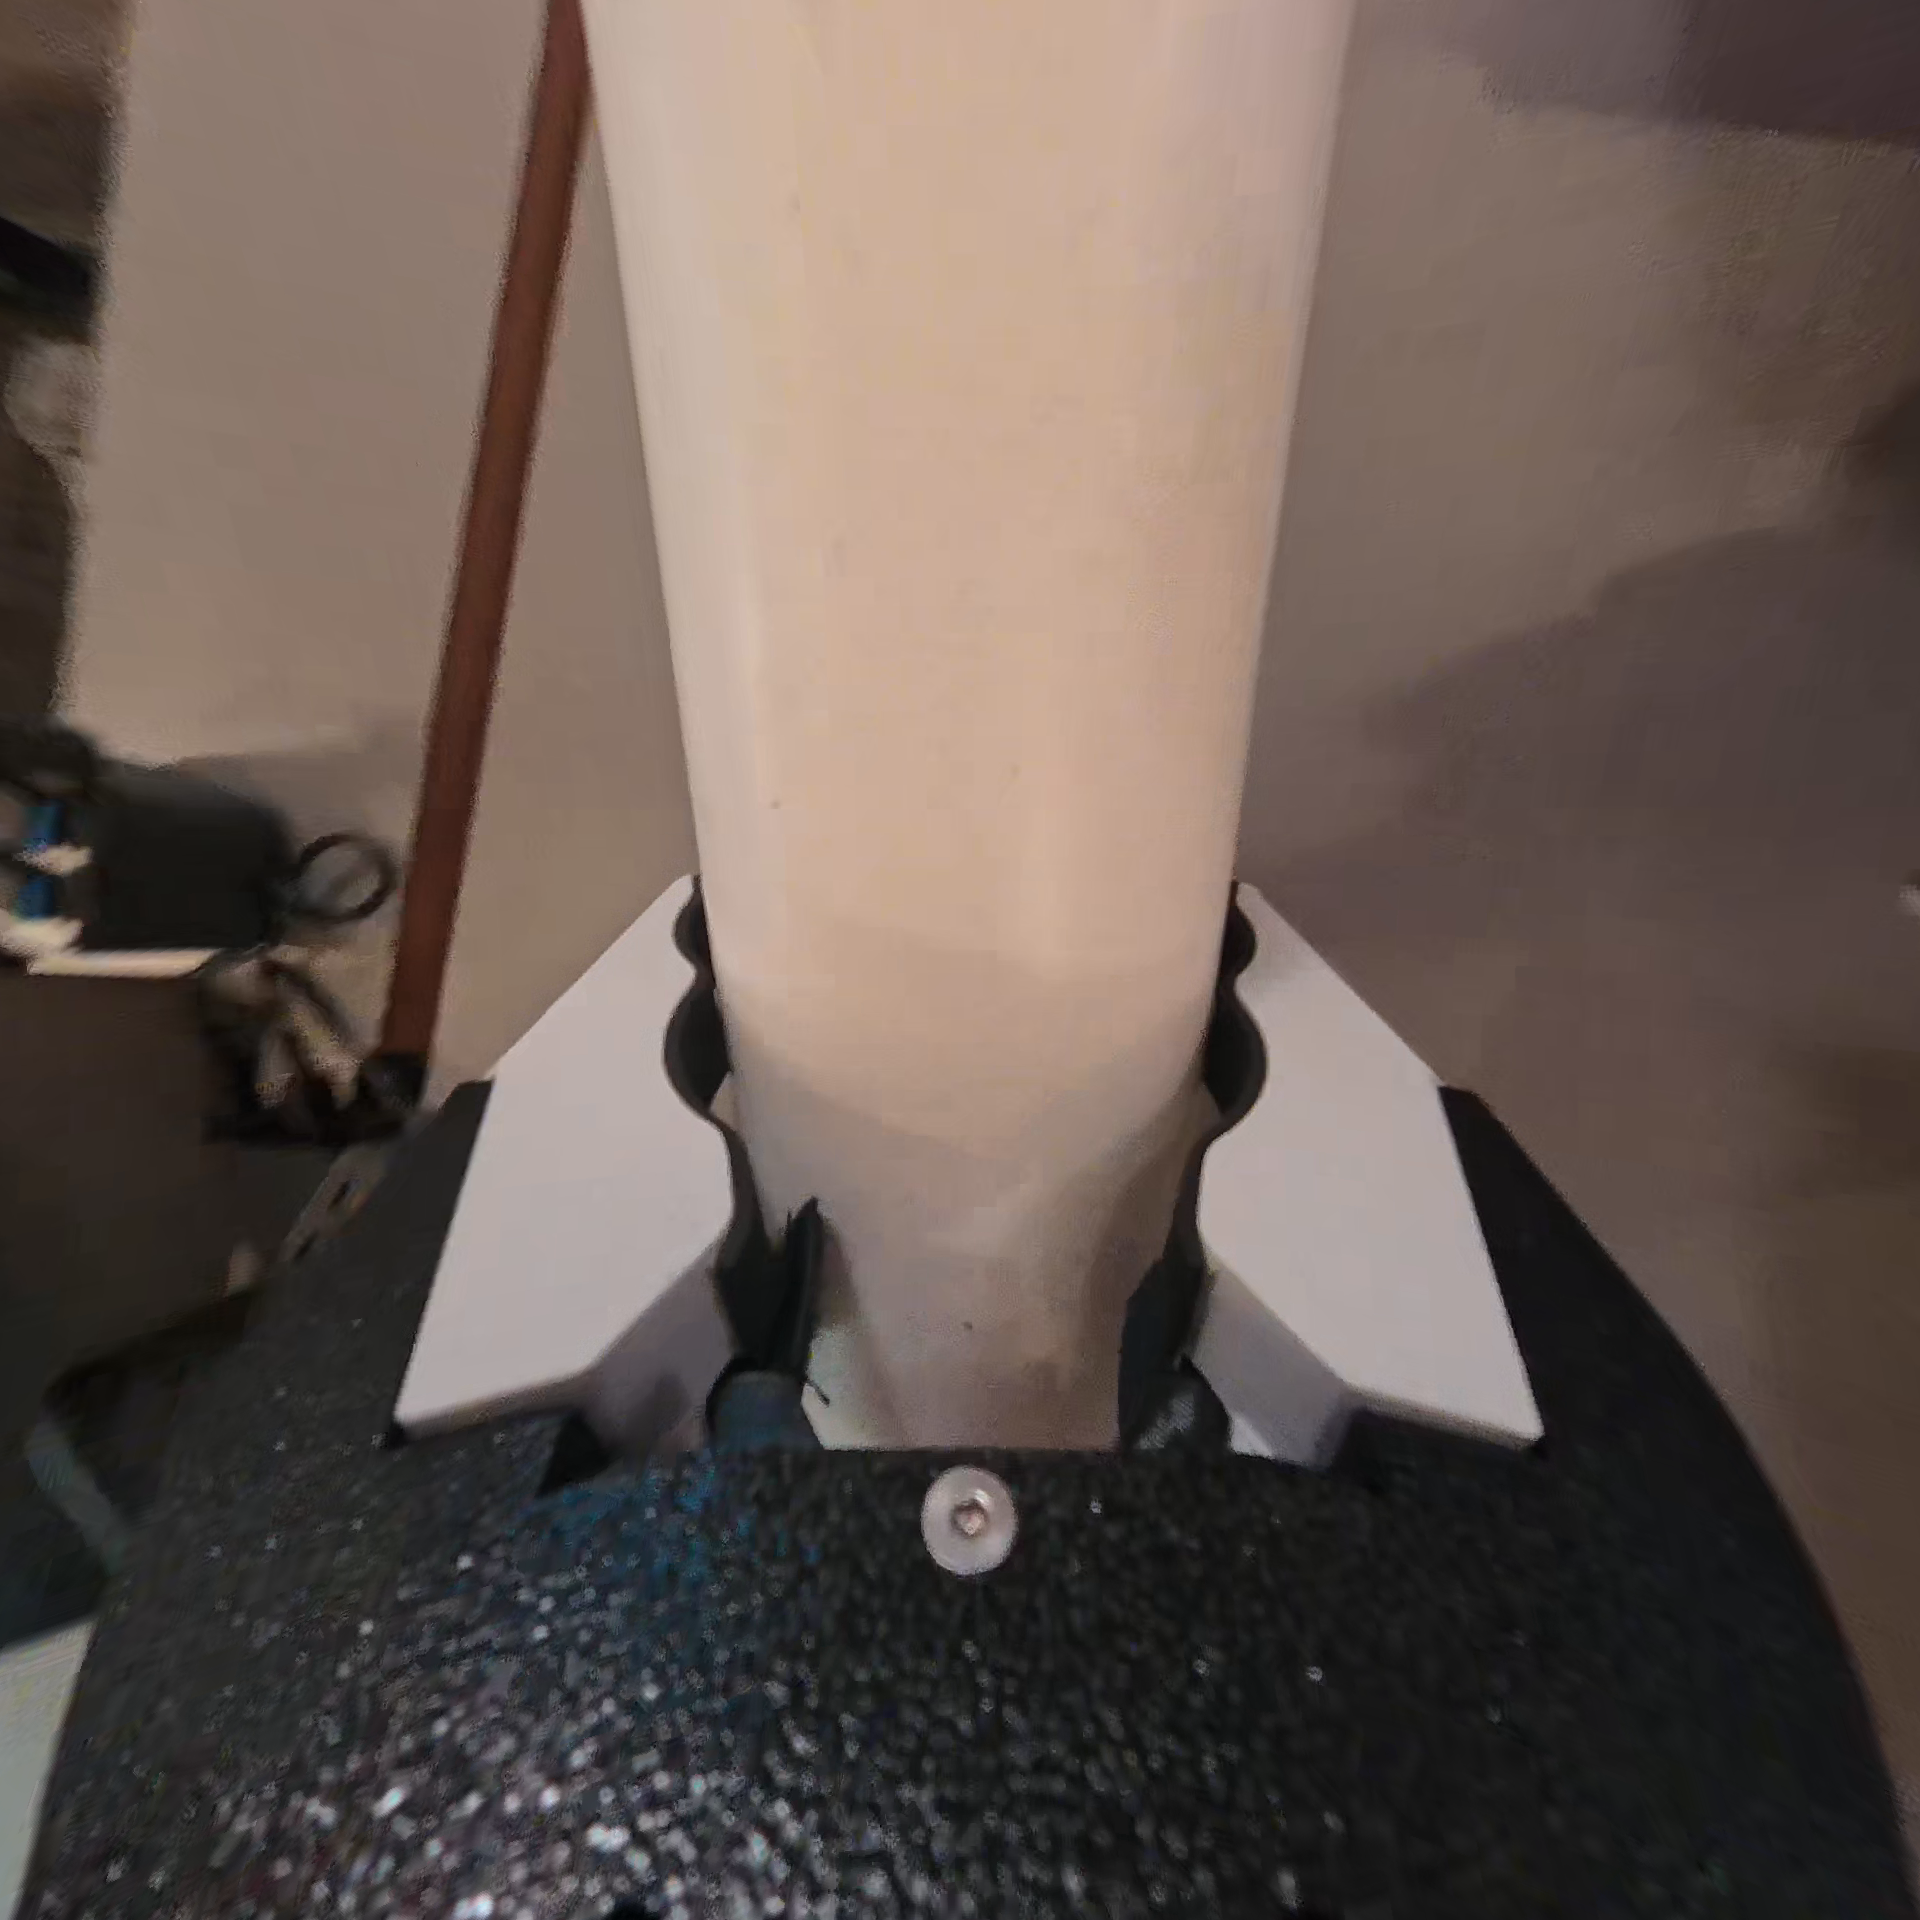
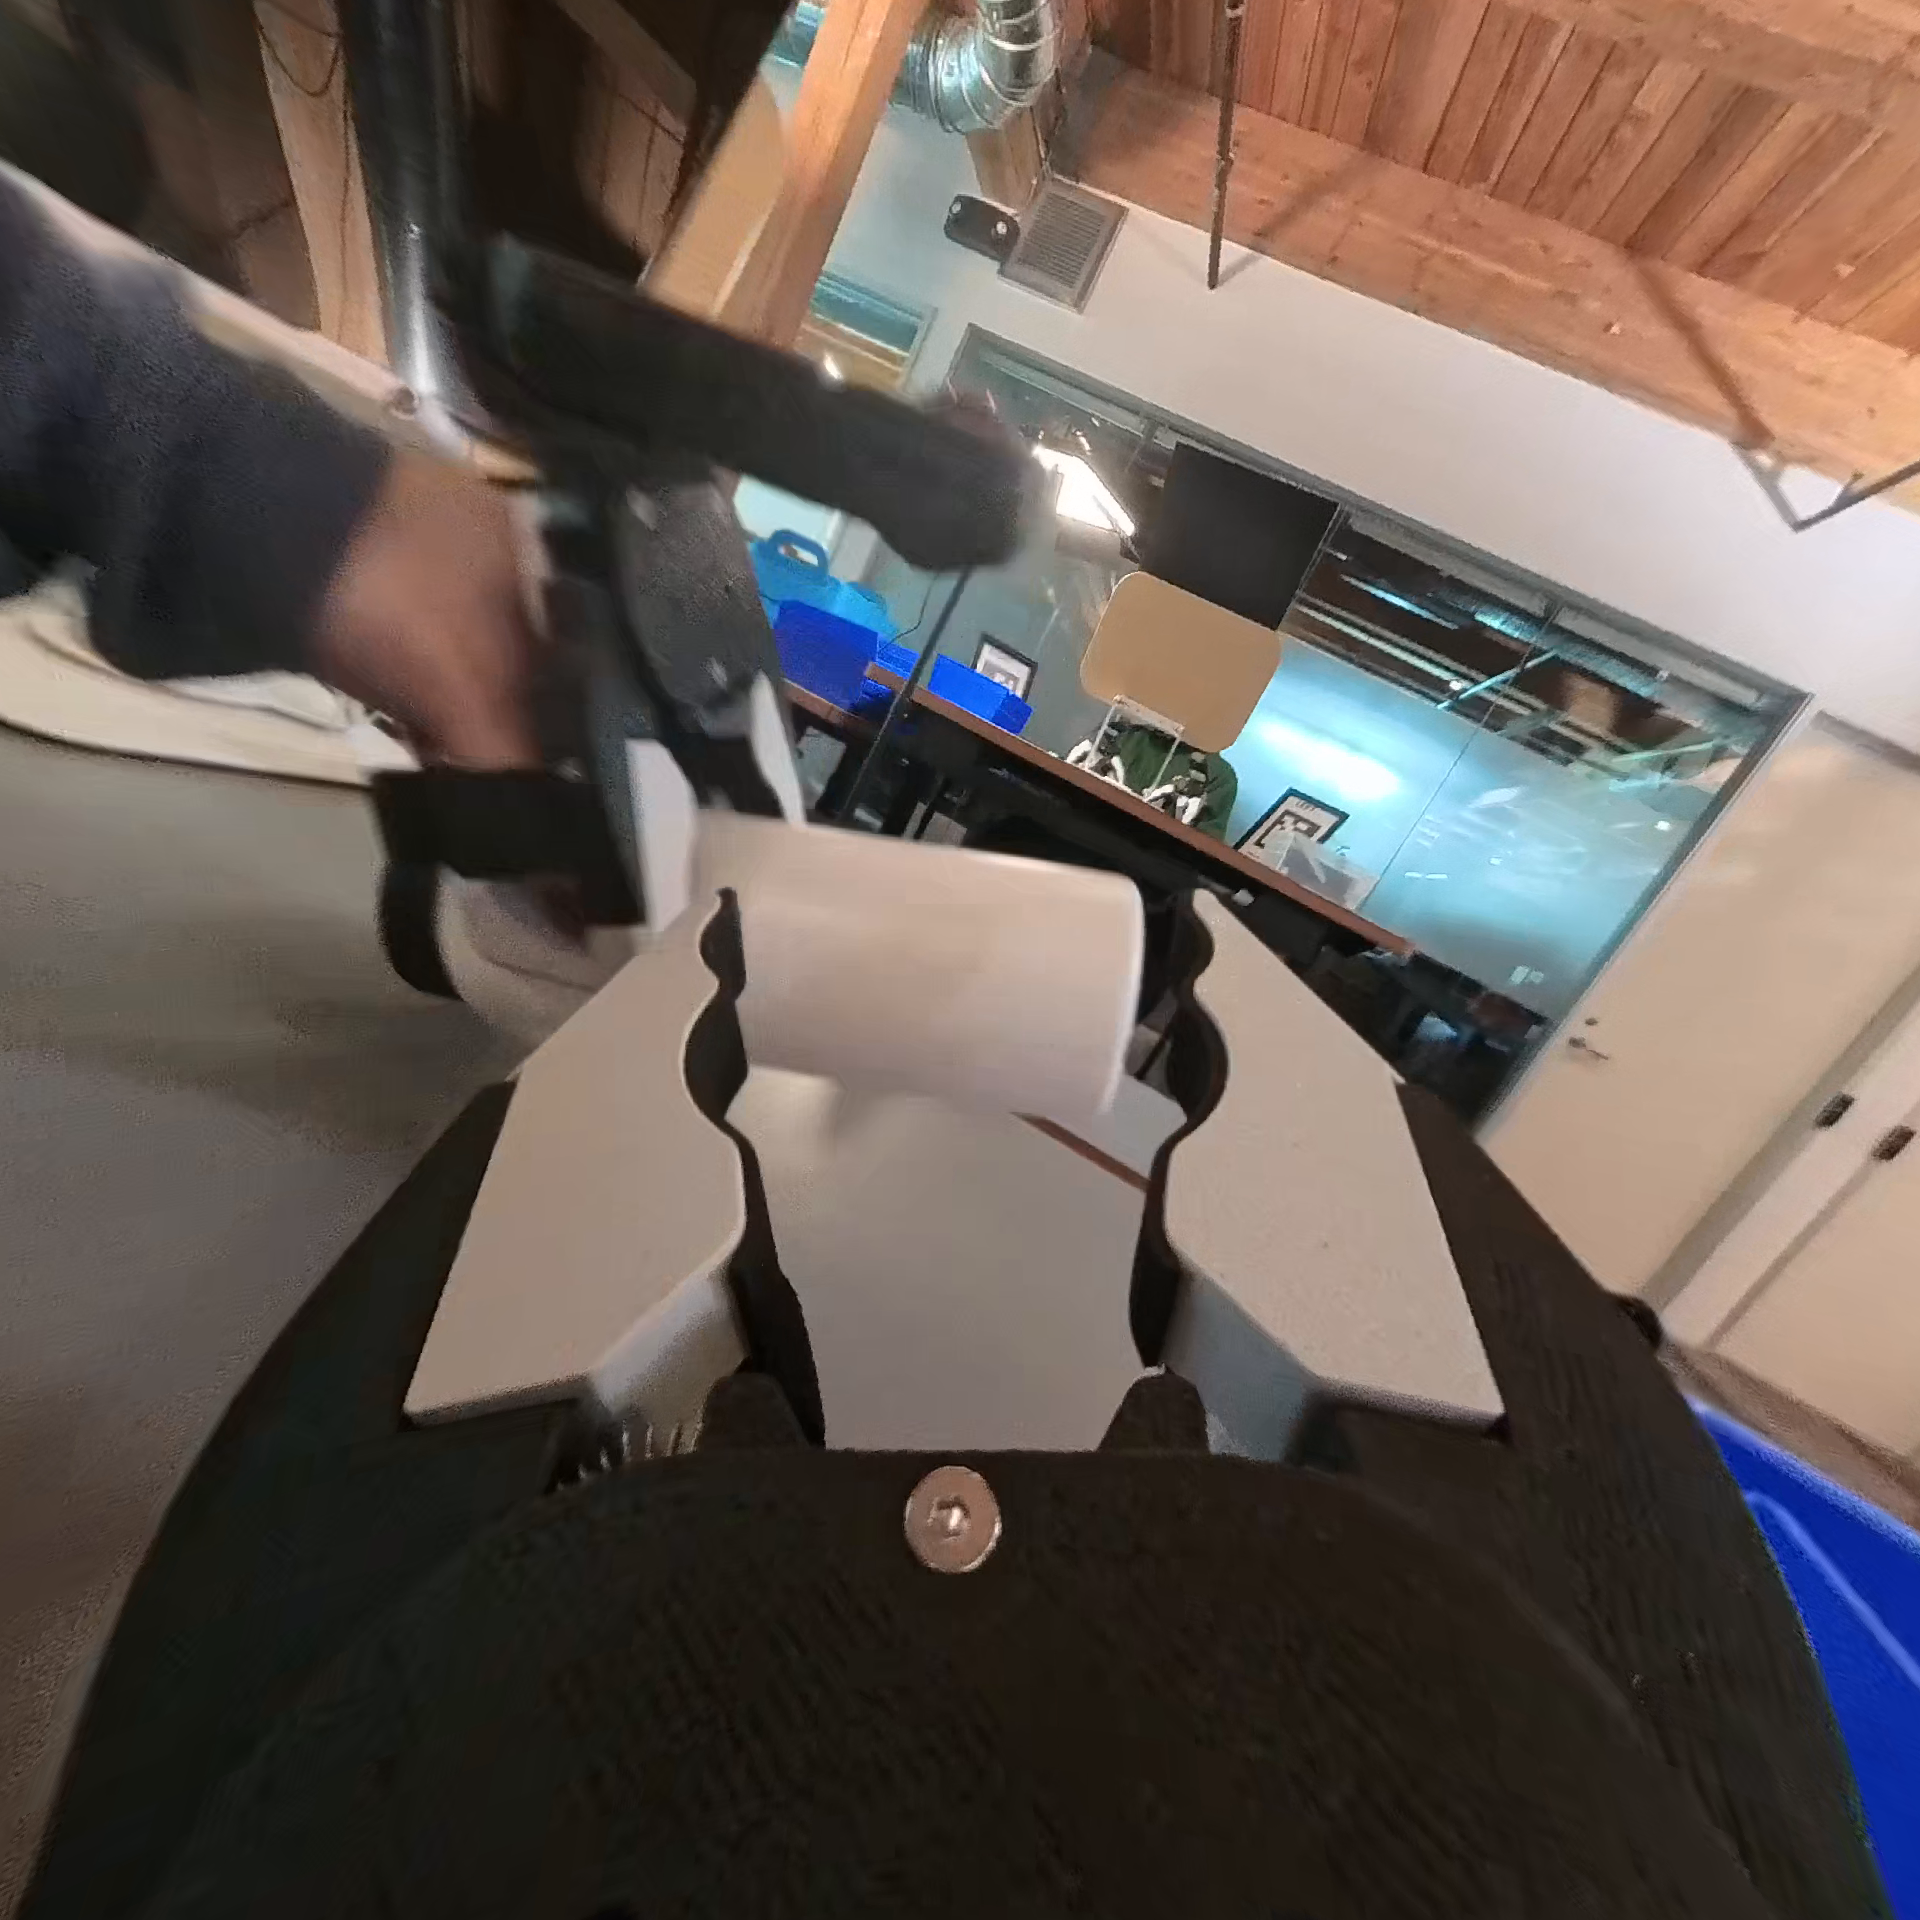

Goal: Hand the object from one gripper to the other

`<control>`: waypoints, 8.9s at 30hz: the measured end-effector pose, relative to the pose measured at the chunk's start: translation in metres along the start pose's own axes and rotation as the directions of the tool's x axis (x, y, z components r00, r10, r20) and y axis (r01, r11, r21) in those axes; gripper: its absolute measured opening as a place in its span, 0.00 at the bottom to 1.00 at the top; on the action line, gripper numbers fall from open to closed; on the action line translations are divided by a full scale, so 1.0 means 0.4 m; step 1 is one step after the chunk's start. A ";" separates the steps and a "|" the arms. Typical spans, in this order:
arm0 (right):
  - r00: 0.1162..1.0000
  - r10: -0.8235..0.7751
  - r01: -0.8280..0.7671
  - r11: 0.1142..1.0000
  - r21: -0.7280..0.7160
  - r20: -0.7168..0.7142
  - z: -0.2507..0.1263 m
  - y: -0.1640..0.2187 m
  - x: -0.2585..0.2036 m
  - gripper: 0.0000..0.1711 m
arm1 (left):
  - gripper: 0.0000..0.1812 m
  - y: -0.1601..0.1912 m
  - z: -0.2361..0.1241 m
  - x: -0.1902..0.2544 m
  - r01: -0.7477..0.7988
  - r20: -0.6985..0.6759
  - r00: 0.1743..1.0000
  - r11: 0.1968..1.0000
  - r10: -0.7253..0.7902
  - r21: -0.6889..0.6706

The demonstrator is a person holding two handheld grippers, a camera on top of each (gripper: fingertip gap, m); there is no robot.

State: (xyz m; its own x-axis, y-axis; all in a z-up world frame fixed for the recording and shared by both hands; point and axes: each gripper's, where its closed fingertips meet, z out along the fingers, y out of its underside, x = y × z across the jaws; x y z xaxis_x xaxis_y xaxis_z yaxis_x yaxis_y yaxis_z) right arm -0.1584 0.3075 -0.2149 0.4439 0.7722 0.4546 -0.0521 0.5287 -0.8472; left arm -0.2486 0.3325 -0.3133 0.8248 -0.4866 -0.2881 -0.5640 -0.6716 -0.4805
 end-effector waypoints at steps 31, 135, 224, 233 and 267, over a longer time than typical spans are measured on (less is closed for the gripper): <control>0.963 -0.267 0.271 0.953 -0.133 0.046 0.024 -0.027 -0.108 0.61 | 0.57 -0.012 -0.613 0.176 -0.210 0.382 0.896 0.544 -0.226 0.813; 0.412 0.755 -0.848 0.523 -0.089 0.511 0.074 -0.343 0.128 0.51 | 0.52 -0.104 -0.496 0.069 -0.311 0.483 0.874 0.696 -0.059 0.648; 0.859 -0.052 -0.367 0.631 -0.684 -0.510 0.189 0.492 0.388 0.39 | 0.13 -0.029 -0.242 0.042 0.031 0.211 0.885 0.505 -0.415 0.862; 0.854 0.322 -0.517 0.623 -0.587 -0.409 0.317 0.275 0.379 0.70 | 0.12 -0.029 -0.246 0.041 0.035 0.203 0.885 0.494 -0.419 0.869; 0.701 0.409 -0.296 0.912 -0.283 0.585 -0.002 -0.149 -0.185 0.57 | 0.64 -0.055 -0.465 0.116 0.368 -0.364 0.930 0.091 -0.054 0.925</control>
State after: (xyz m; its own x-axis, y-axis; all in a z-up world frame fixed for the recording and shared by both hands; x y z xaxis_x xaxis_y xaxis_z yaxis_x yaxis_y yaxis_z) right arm -0.1873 0.2186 -0.1982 -0.2334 0.9633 0.1326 0.0743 0.1536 -0.9853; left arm -0.2055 0.2210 -0.1621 0.7828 -0.6193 0.0600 0.2892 0.2768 -0.9164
